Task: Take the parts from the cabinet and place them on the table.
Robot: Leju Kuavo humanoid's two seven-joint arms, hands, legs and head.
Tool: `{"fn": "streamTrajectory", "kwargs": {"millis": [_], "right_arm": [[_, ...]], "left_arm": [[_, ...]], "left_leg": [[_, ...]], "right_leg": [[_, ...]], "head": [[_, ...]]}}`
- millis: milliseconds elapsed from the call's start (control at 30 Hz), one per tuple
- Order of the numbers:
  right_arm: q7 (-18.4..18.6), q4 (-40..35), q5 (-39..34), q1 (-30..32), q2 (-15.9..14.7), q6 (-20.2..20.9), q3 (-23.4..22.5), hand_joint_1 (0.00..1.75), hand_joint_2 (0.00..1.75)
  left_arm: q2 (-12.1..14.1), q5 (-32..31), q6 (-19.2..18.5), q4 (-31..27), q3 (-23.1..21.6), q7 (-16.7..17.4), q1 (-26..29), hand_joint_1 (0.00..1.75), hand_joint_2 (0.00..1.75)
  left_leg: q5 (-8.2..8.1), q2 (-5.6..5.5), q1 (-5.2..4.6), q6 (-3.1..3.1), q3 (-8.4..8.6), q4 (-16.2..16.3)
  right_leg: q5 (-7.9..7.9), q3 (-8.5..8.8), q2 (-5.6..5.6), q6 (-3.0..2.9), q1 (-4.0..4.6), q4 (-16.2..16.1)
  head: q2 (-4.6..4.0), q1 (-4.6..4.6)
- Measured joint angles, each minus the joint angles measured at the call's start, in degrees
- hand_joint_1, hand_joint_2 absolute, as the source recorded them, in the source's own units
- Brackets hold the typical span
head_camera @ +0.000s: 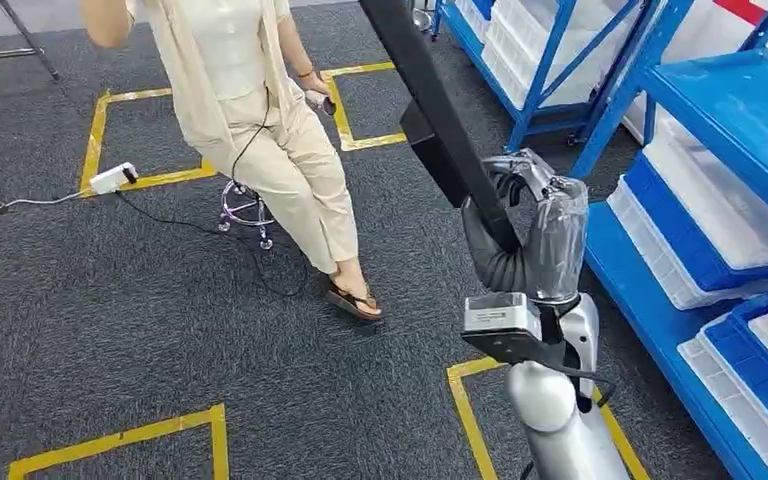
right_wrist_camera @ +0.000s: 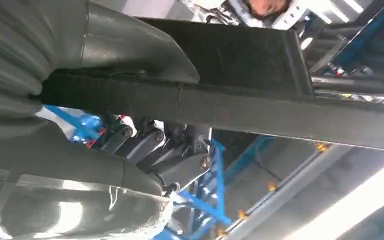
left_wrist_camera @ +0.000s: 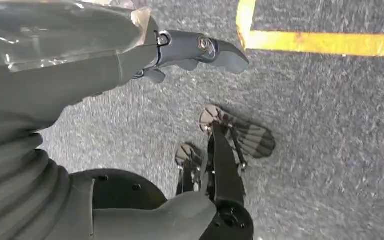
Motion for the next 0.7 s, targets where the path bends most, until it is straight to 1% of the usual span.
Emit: {"fn": "streamTrajectory", "kwargs": {"millis": [33, 67, 100, 133, 167, 200, 233, 267, 300, 333, 367, 400, 433, 467, 500, 533, 567, 600, 633, 667, 700], "right_arm": [[0.1, 0.3, -0.2, -0.4, 0.0, 0.0, 0.1, 1.75, 1.75], [0.1, 0.5, -0.3, -0.6, 0.0, 0.0, 0.2, 1.75, 1.75], [0.1, 0.6, -0.5, -0.8, 0.1, 0.0, 0.3, 1.75, 1.75], [0.1, 0.8, -0.6, -1.0, 0.1, 0.0, 0.3, 1.75, 1.75], [0.2, 1.1, -0.9, -1.0, 0.1, 0.0, 0.3, 1.75, 1.75], [0.2, 1.4, -1.0, -1.0, 0.1, 0.0, 0.3, 1.75, 1.75], [0.2, 1.6, -1.0, -1.0, 0.1, 0.0, 0.4, 1.75, 1.75], [0.3, 1.8, -1.1, -1.0, 0.2, 0.0, 0.5, 1.75, 1.75], [0.3, 1.9, -1.1, -1.0, 0.3, 0.0, 0.6, 1.75, 1.75], [0.5, 1.9, -0.9, -1.1, 0.5, 0.0, 0.7, 1.75, 1.75], [0.8, 1.9, -0.8, -1.3, 0.7, 0.1, 0.9, 1.75, 1.75], [1.2, 1.9, -0.7, -1.4, 0.9, 0.1, 1.1, 1.75, 1.75], [1.6, 1.9, -0.6, -1.5, 0.9, 0.2, 1.2, 1.75, 1.75], [1.8, 1.9, -0.5, -1.6, 1.0, 0.4, 1.2, 1.75, 1.75], [2.2, 1.9, -0.4, -1.6, 1.1, 0.7, 1.2, 1.75, 1.75], [2.4, 1.9, -0.3, -1.6, 1.3, 0.9, 1.2, 1.75, 1.75], [2.4, 1.9, -0.3, -1.7, 1.5, 1.0, 1.2, 1.75, 1.75], [2.4, 1.9, -0.3, -1.7, 1.7, 1.0, 1.3, 1.75, 1.75], [2.4, 1.9, -0.2, -1.8, 1.7, 1.0, 1.3, 1.75, 1.75], [2.5, 1.9, 0.0, -1.7, 1.7, 1.1, 1.3, 1.75, 1.75], [2.7, 1.9, 0.3, -1.7, 1.7, 1.1, 1.3, 1.75, 1.75]], "left_arm": [[0.0, 0.0, 0.0, 0.0, 0.0, -0.3, 0.0, 0.0, 1.75], [0.0, 0.0, -0.1, 0.0, 0.0, -0.5, 0.0, 0.0, 1.75], [0.0, 0.0, -0.1, 0.0, 0.0, -0.7, -0.1, 0.0, 1.75], [0.0, 0.0, -0.2, 0.0, 0.0, -0.8, -0.2, 0.0, 1.75], [0.0, -0.2, -0.3, 0.0, 0.0, -0.9, -0.2, 0.0, 1.75], [0.0, -0.2, -0.6, 0.0, 0.0, -0.9, -0.1, 0.0, 1.75], [0.0, -0.4, -0.8, 0.0, 0.0, -0.9, -0.1, 0.0, 1.75], [0.0, -0.6, -0.9, 0.0, 0.0, -0.9, 0.0, 0.0, 1.75], [0.0, -0.8, -1.2, 0.0, 0.0, -0.9, 0.0, 0.0, 1.75], [0.0, -1.0, -1.3, 0.0, 0.0, -0.9, 0.0, 0.0, 1.75], [0.0, -1.3, -1.6, 0.0, 0.0, -0.9, 0.0, 0.0, 1.75], [0.0, -1.4, -1.8, 0.0, 0.0, -0.9, 0.0, 0.0, 1.75], [0.0, -1.5, -1.8, 0.0, 0.0, -0.7, 0.0, 0.0, 1.75], [0.0, -1.8, -1.9, 0.0, 0.0, -0.6, 0.2, 0.0, 1.75], [0.0, -1.9, -1.9, 0.0, 0.0, -0.5, 0.3, 0.0, 1.75], [0.0, -2.0, -1.9, 0.0, -0.1, -0.3, 0.4, 0.0, 1.75], [0.0, -2.1, -2.0, 0.0, -0.1, -0.3, 0.4, 0.0, 1.75], [0.0, -2.1, -2.0, 0.0, -0.1, -0.3, 0.3, 0.0, 1.75], [0.0, -2.2, -2.0, 0.0, -0.1, -0.3, 0.2, 0.0, 1.75], [0.0, -2.3, -2.0, 0.0, -0.1, -0.3, 0.2, 0.0, 1.75], [0.0, -2.5, -2.1, 0.0, -0.1, -0.2, 0.2, 0.0, 1.75]], "left_leg": [[0.27, -0.47, 0.23, 0.51, 0.2, -0.3], [0.32, -0.86, 0.13, 0.8, 0.18, -0.3], [0.46, -1.48, 0.16, 1.48, 0.05, -0.3], [0.52, -2.18, 0.14, 1.64, -0.04, -0.3], [0.6, -2.86, 0.07, 1.77, -0.15, -0.3], [0.68, -3.57, -0.08, 1.88, -0.23, -0.3], [0.73, -4.39, -0.16, 1.94, -0.25, -0.3], [0.81, -5.11, -0.19, 1.97, -0.25, -0.3], [0.9, -5.84, -0.19, 1.92, -0.23, -0.3], [1.01, -6.47, -0.18, 1.79, -0.23, -0.3], [1.15, -6.97, -0.11, 1.59, -0.32, -0.3], [1.16, -7.5, -0.54, 1.26, -0.56, 0.0], [1.41, -7.73, -0.41, 0.88, -0.77, -0.2], [1.66, -8.11, -0.26, 0.51, -0.88, -0.4], [1.96, -8.57, -0.22, 0.06, -0.9, -0.7], [1.83, -8.45, -0.21, -0.1, -1.15, -0.4], [0.87, -5.71, -0.35, -0.12, -1.65, 0.7], [-1.39, -3.57, -0.3, -0.38, -2.91, 3.6], [-3.61, -2.85, -0.1, -0.64, -4.63, 7.5], [-5.62, -2.62, 0.04, -0.89, -6.6, 11.9], [-6.7, -2.58, 0.23, -1.23, -8.18, 15.3]], "right_leg": [[-0.46, -0.66, 0.7, 0.5, -0.29, 0.4], [-1.16, -0.77, 2.76, 0.55, -0.76, 1.6], [-3.46, -2.88, 4.95, 0.09, -0.86, 6.2], [-5.49, -5.38, 5.55, -0.22, -0.89, 11.2], [-7.03, -7.72, 5.77, -0.32, -0.85, 15.9], [-7.57, -9.35, 5.97, -0.13, -0.81, 18.9], [-7.04, -9.52, 6.06, 0.15, -0.83, 19.0], [-5.71, -8.37, 6.14, 0.48, -0.82, 16.5], [-3.64, -6.11, 6.46, 0.87, -0.82, 11.7], [-1.53, -3.5, 7.42, 1.14, -0.94, 6.3], [-0.23, -1.55, 9.54, 1.04, -1.08, 2.1], [-0.02, -1.4, 10.08, 0.4, -0.77, 0.8], [0.18, -1.2, 9.32, 0.1, -0.54, 0.9], [0.32, -1.29, 9.1, -0.18, -0.29, 1.0], [0.55, -1.29, 8.63, -0.52, -0.12, 0.9], [1.08, -1.11, 7.94, -1.24, -1.61, 0.2], [1.24, -0.99, 7.4, -1.46, -1.49, 0.0], [1.35, -1.05, 6.83, -2.55, -1.48, 0.0], [1.29, -1.08, 6.15, -2.69, -1.18, 0.0], [1.32, -1.14, 5.48, -2.83, -0.97, 0.0], [1.31, -1.25, 4.77, -2.84, -0.88, 0.0]], "head": [[0.02, 0.0], [0.0, 0.04], [0.02, 0.11], [0.02, 0.42], [0.02, 0.42], [0.02, 0.39], [0.0, 0.35], [0.02, 0.42], [0.0, 0.39], [0.0, 0.42], [0.02, 0.42], [0.02, 0.31], [0.0, 0.44], [0.02, 0.24], [0.0, 0.37], [0.0, 0.26], [0.0, 0.13], [0.0, -0.18], [0.0, -0.13], [0.02, -0.06], [0.0, -0.2]]}}
